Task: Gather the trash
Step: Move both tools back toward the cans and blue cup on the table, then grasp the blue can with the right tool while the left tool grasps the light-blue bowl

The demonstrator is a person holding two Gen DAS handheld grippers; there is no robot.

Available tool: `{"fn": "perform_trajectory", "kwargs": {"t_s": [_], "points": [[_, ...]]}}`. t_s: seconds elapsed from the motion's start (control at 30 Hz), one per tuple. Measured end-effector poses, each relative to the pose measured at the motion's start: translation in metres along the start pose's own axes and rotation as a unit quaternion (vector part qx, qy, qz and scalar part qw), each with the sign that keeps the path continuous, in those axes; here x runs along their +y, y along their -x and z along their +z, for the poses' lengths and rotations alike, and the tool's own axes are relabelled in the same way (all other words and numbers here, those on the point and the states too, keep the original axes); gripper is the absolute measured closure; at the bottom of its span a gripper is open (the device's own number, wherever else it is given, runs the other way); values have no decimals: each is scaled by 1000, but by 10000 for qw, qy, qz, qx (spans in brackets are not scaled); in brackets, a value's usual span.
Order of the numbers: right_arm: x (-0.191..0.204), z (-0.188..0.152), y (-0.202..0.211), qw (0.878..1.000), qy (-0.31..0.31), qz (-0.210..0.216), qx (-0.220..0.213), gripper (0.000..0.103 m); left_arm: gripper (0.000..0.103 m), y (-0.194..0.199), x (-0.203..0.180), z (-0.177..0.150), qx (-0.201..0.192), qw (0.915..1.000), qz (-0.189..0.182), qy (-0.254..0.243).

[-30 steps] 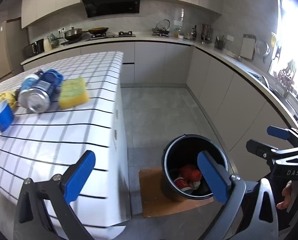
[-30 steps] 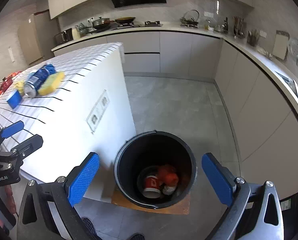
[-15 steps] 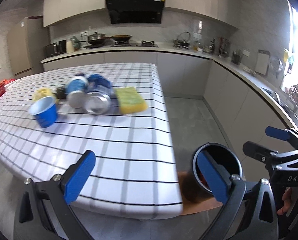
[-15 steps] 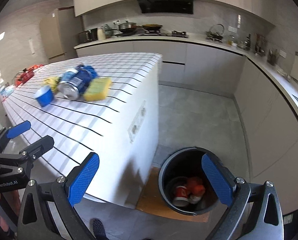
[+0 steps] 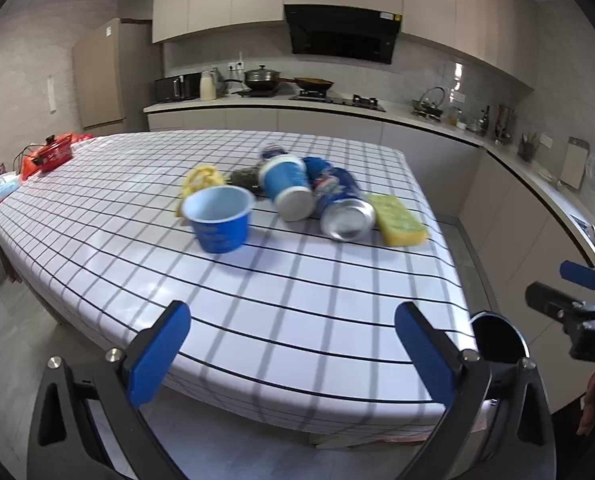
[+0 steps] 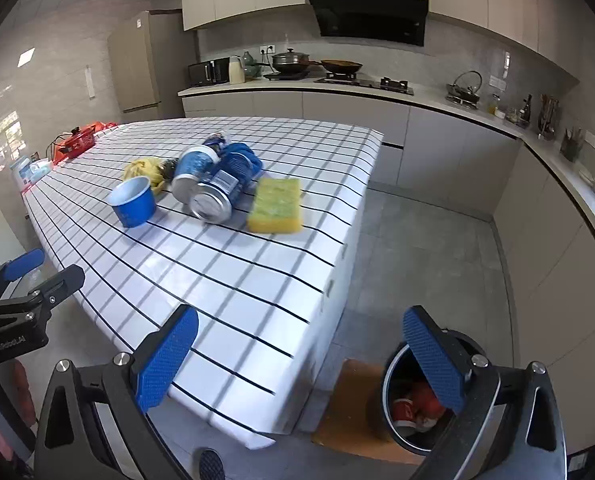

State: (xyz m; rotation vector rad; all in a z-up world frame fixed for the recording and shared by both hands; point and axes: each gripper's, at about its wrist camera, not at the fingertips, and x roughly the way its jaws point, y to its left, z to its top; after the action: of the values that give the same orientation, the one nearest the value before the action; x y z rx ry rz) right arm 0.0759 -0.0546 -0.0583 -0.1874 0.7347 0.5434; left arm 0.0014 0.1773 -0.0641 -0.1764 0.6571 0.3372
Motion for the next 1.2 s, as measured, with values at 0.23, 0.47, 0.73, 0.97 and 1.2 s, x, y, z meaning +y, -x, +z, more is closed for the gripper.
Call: {"fn": "perform_trajectory", "kwargs": {"t_s": [0.23, 0.47, 0.73, 0.97, 1.2], "points": [[24, 22, -17, 9999, 33, -68, -90, 0, 2, -22, 36, 9, 27, 10000, 3, 17], [37, 45, -42, 9998, 20, -135, -119, 2, 2, -53, 59, 23, 58, 10000, 60, 35], [39, 61, -79, 9999, -81, -141, 48, 10, 6, -87, 72, 30, 202, 9998, 14, 95], [47, 78, -101, 9999, -109, 19, 86, 17, 7, -111, 76, 41, 268, 9996, 76, 80], [68, 101, -134, 9995, -100, 294, 76, 22, 7, -136, 78, 55, 359, 9993, 19, 74]]}}
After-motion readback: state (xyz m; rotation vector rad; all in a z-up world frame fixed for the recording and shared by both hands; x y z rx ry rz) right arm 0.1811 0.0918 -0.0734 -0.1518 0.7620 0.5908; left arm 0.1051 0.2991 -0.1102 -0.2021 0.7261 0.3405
